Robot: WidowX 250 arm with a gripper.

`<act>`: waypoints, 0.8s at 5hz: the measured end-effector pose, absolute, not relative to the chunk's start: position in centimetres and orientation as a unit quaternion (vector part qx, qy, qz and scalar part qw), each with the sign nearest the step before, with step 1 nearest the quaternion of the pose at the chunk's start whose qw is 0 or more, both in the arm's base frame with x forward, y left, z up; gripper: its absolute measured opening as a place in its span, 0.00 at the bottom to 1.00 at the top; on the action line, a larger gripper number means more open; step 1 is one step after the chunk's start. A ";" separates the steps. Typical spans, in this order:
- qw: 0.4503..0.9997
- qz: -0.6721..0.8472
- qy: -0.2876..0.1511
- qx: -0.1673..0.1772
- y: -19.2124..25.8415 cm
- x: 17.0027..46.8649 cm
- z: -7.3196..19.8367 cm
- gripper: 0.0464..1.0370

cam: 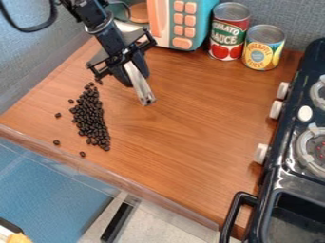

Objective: Sweep into pile

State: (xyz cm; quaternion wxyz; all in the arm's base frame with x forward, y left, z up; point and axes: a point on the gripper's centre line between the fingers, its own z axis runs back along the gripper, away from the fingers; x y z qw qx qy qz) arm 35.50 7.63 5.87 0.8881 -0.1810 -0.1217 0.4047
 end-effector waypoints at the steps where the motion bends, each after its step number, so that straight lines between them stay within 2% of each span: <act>1: 0.865 0.459 -0.128 -0.156 9.6 37.9 4.7 0.33; 3: 0.846 0.499 -0.114 -0.149 11.5 41.4 3.1 0.33; 4: 0.840 0.510 -0.114 -0.146 11.8 42.2 2.7 0.33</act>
